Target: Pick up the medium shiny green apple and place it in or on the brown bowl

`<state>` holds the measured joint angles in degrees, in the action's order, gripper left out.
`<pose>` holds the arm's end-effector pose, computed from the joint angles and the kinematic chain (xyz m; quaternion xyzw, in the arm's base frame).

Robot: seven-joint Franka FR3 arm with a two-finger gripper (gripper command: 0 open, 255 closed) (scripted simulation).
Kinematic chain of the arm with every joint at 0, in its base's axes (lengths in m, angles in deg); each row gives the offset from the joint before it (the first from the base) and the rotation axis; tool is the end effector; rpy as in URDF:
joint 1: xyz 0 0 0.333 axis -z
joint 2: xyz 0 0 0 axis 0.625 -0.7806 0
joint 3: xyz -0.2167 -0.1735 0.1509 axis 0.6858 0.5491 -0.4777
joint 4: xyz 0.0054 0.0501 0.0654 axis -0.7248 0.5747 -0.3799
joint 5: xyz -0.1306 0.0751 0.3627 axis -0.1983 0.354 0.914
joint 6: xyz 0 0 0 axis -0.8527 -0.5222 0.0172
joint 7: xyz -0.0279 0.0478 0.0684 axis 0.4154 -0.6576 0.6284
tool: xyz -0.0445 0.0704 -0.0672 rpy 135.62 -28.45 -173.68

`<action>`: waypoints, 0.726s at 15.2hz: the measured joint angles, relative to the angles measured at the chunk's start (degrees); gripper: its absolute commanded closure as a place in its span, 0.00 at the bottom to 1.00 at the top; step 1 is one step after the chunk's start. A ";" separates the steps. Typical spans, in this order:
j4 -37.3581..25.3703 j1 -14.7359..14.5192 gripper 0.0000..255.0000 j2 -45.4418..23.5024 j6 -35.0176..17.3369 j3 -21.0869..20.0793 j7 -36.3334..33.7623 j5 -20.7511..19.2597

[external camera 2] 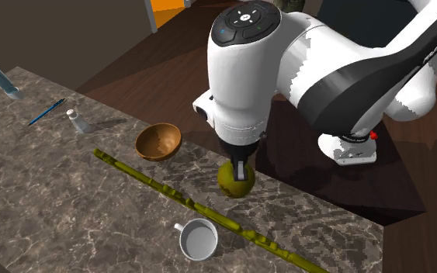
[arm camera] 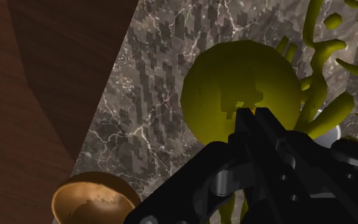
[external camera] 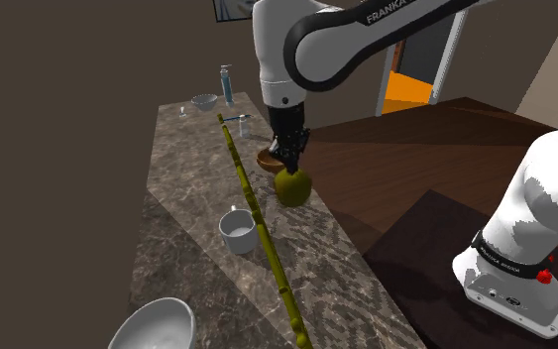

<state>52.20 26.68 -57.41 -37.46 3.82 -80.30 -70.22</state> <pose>0.4324 0.2948 0.4455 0.9980 0.0543 -0.0283 0.0167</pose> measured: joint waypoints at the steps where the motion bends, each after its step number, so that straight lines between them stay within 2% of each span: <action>1: -0.52 0.05 1.00 0.31 0.81 0.09 0.16 0.10; 4: -2.86 0.78 1.00 -0.21 2.69 0.86 1.45 -0.28; 11: -13.97 4.18 1.00 -7.47 6.91 4.29 7.20 -3.23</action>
<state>38.23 30.85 -64.88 -30.54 8.11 -73.10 -73.45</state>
